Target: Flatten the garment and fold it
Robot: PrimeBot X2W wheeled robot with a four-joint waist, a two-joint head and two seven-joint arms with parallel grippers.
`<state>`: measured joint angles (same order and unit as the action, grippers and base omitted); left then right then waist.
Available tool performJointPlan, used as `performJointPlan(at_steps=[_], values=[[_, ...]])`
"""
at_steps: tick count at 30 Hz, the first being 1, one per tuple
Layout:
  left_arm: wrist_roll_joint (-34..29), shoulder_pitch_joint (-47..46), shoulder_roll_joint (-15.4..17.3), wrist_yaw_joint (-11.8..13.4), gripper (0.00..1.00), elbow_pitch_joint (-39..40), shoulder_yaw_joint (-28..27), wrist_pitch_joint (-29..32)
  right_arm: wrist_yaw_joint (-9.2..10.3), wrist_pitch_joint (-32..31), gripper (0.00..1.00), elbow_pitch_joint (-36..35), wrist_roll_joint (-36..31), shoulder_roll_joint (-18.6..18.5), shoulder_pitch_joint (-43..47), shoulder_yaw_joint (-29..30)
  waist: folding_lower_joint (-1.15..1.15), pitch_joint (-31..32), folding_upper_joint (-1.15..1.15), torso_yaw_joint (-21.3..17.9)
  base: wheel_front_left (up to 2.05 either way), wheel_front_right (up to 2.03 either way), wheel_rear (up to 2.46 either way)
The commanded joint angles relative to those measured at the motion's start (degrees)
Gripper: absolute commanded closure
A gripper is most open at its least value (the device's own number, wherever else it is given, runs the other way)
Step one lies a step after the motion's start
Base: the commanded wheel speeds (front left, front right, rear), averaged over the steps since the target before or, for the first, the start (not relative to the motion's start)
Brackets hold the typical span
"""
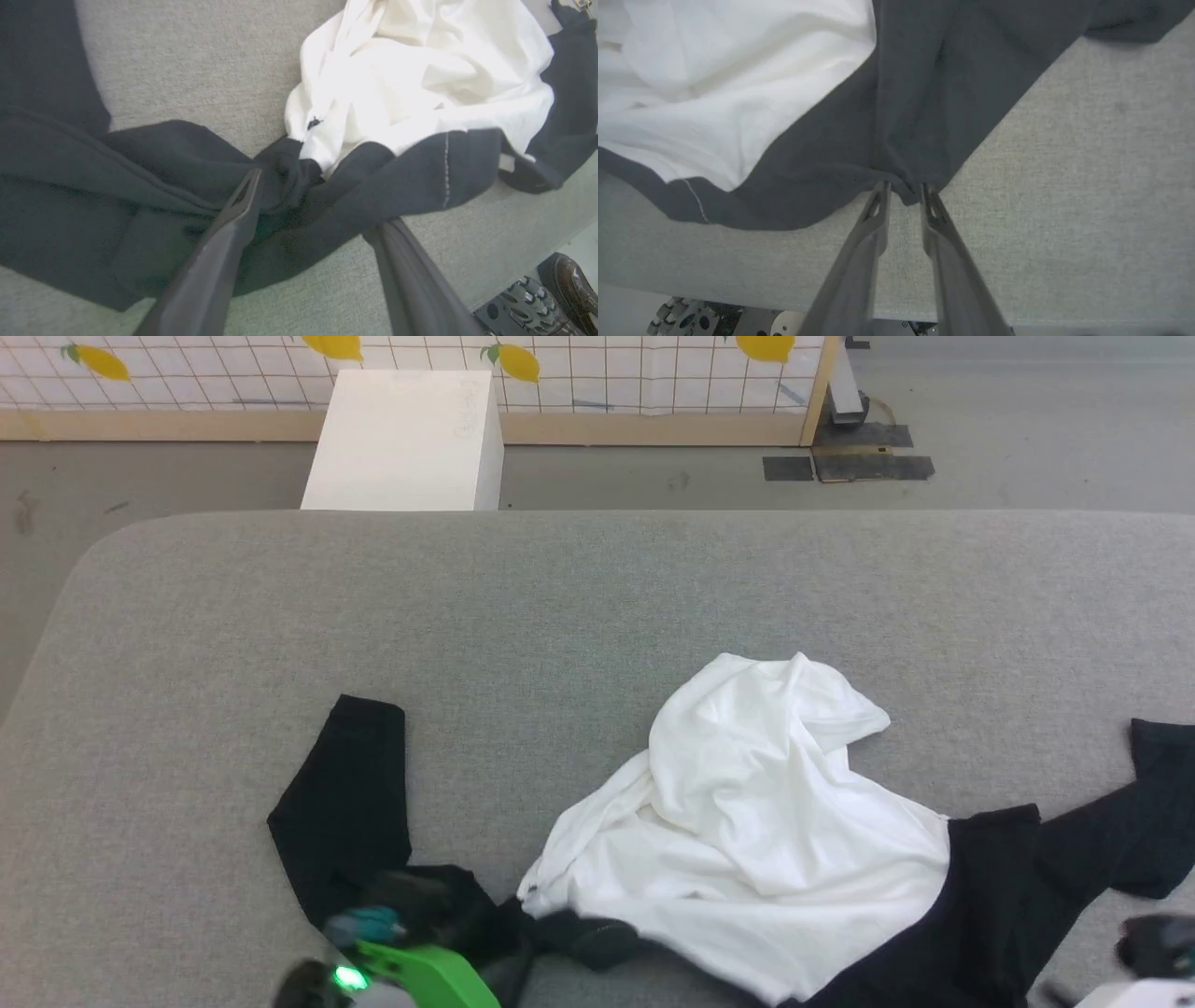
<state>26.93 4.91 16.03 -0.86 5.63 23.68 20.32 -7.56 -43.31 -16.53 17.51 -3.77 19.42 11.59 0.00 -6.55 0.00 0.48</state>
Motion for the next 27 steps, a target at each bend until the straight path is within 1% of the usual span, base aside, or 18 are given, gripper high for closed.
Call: performJointPlan(at_steps=[1, 3, 5, 7, 9, 11, 13, 16, 18, 22, 25, 26, 27], values=[[0.6, 0.2, -0.2, 0.7, 0.00, 1.6, -1.5, -1.8, 0.08, 0.9, 0.00, -2.4, -0.8, -0.2, -1.4, 0.6, 0.00, 0.3, 0.00, 0.3, 0.00, 0.00, 0.00], [0.5, -0.1, -0.4, 1.3, 0.00, 3.4, -3.4, -5.2, 0.08, 3.6, 0.00, -5.1, -1.2, -0.5, -3.4, 0.1, 0.00, 0.6, 0.00, 0.8, 0.00, 0.00, 0.00], [0.3, -0.6, -0.8, 1.3, 0.00, 3.9, -4.8, -9.1, 0.08, 8.3, 0.00, -6.7, -2.0, -1.2, -6.3, -0.9, 0.00, 0.7, 0.00, 1.4, 0.00, 0.00, 0.00], [-1.0, -1.4, -1.1, 1.6, 0.00, 3.5, -5.8, -13.1, 0.08, 12.8, 0.00, -6.3, -2.6, -1.5, -9.4, -3.0, 0.00, 0.7, 0.00, 2.0, 0.00, 0.00, 0.00], [-2.8, -2.4, -1.6, 2.4, 0.00, 2.3, -6.5, -17.3, 0.08, 16.8, 0.00, -4.1, -3.0, -1.7, -12.6, -5.7, 0.00, 0.5, 0.00, 2.8, 0.00, 0.00, 0.00], [-4.8, -3.8, -2.3, 3.0, 0.00, 0.7, -6.6, -21.1, 0.08, 19.0, 0.00, -0.3, -3.3, -2.1, -15.6, -8.8, 0.00, 0.0, 0.00, 3.8, 0.00, 0.00, 0.00], [-6.2, -5.5, -3.5, 3.7, 0.00, -1.2, -6.5, -25.0, 0.08, 19.8, 0.00, 4.6, -3.7, -2.2, -18.5, -11.5, 0.00, -0.6, 0.00, 4.9, 0.00, 0.00, 0.00], [-8.3, -8.0, -5.1, 4.8, 0.00, -3.7, -6.1, -29.4, 0.08, 18.9, 0.00, 12.5, -3.8, -2.3, -23.3, -14.7, 0.00, -2.0, 0.00, 6.6, 0.00, 0.00, 0.00], [-9.2, -9.6, -6.0, 5.3, 0.00, -5.7, -6.0, -31.4, 0.08, 16.8, 0.00, 17.8, -4.4, -2.5, -26.8, -16.3, 0.00, -3.1, 0.00, 7.7, 0.00, 0.00, 0.00], [-9.6, -12.4, -7.7, 5.3, 0.00, -9.2, -5.8, -33.6, 0.08, 10.0, 0.00, 28.1, -4.9, -1.7, -34.0, -17.8, 0.00, -5.2, 0.00, 9.8, 0.00, 0.00, 0.00], [-9.6, -13.7, -8.6, 4.9, 0.00, -11.1, -5.7, -34.4, 0.08, 4.3, 0.00, 33.7, -5.4, -2.1, -37.9, -19.3, 0.00, -6.3, 0.00, 11.2, 0.00, 0.00, 0.00], [-9.6, -14.2, -8.8, 4.7, 0.00, -11.7, -5.6, -34.6, 0.08, 3.3, 0.59, 35.1, -5.4, -2.4, -39.5, -19.5, 0.00, -6.8, 0.00, 11.7, 0.00, 0.00, 0.00], [-9.6, -14.5, -9.0, 4.6, 0.00, -12.1, -5.6, -34.7, 0.08, 3.2, 1.00, 35.9, -5.6, -2.7, -40.8, -19.5, 0.00, -7.1, 0.00, 12.0, 0.00, 0.00, 0.00]])
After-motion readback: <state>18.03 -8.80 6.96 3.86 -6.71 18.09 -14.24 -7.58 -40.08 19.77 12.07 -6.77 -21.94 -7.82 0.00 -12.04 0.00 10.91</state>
